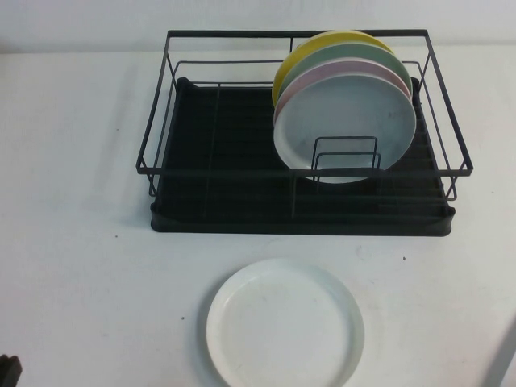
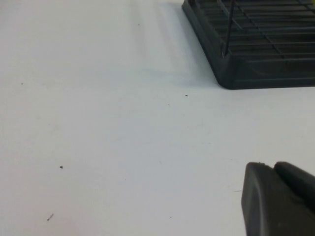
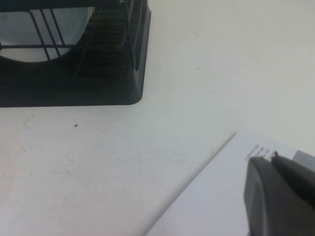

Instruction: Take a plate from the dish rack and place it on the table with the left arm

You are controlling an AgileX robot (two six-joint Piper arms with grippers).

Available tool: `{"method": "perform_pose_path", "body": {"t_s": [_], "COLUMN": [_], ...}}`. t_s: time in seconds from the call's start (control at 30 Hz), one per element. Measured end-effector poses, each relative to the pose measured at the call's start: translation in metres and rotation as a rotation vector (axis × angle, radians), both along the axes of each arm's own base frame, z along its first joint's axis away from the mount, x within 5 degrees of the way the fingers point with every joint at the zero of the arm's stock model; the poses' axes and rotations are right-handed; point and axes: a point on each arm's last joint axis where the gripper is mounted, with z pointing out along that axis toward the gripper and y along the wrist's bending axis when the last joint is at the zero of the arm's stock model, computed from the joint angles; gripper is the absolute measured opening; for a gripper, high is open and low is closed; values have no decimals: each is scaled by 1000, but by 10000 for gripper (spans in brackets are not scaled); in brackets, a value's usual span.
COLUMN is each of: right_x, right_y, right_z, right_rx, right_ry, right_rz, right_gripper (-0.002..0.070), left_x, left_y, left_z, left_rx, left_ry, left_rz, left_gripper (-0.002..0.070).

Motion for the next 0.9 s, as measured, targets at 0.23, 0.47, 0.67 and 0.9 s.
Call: {"method": "perform_pose_path", "body": {"t_s": [0.23,0.47,0.67,0.9], "right_x": [0,0,0,0], "right_y": [0,0,0,0], "right_z": [0,0,0,0], "right_rx": [0,0,0,0], "right_ry": [0,0,0,0], "right_rz": [0,0,0,0], "right_gripper": [-18,-18,-18,-18], "left_x": [0,0,0,0], "left_y": [0,0,-1,-1], "left_z": [1,1,1,1], "left_rx": [3,-5,-16,-16], "left_ry": [-2,-1,2,2], "left_rz": [-1,-2,-2,-2], "left_gripper": [-1,-1,-1,-1]}}
